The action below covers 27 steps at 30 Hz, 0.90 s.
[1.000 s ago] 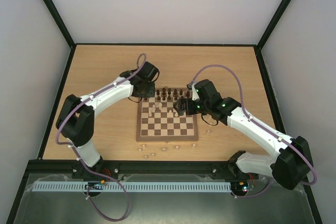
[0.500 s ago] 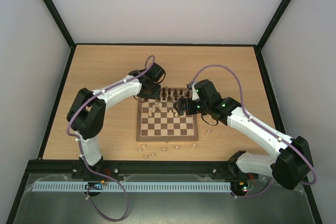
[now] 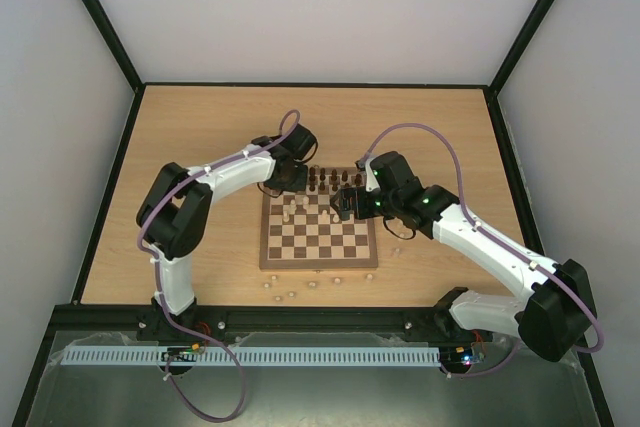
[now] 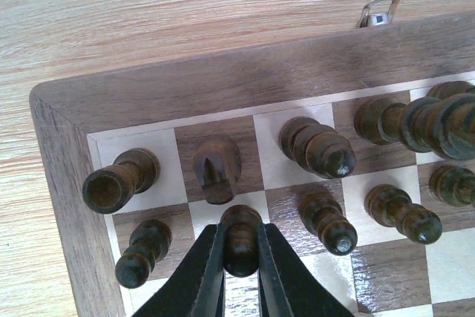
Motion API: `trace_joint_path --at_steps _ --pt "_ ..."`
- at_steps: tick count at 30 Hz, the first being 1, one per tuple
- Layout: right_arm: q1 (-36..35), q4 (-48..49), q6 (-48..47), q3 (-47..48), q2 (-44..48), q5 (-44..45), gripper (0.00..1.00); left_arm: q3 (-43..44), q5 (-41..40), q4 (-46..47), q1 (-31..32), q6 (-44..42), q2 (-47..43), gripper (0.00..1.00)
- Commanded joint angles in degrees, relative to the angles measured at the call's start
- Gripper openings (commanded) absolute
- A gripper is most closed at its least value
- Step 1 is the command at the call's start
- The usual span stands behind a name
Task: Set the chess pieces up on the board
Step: Place the chess piece on the chessboard.
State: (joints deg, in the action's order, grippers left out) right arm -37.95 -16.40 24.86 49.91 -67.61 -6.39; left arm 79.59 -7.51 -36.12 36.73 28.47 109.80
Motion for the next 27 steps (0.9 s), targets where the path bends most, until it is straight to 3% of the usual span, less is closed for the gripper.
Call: trace_joint_path --at_steps 1,27 --pt "-0.10 -1.35 0.27 -0.29 -0.22 -0.81 0.99 0.47 -0.14 0.05 0.27 -0.43 1.24 0.04" --pt "-0.10 -0.56 0.35 -1.04 -0.31 -2.30 1.00 -1.38 -1.55 -0.12 0.18 0.53 2.22 0.10"
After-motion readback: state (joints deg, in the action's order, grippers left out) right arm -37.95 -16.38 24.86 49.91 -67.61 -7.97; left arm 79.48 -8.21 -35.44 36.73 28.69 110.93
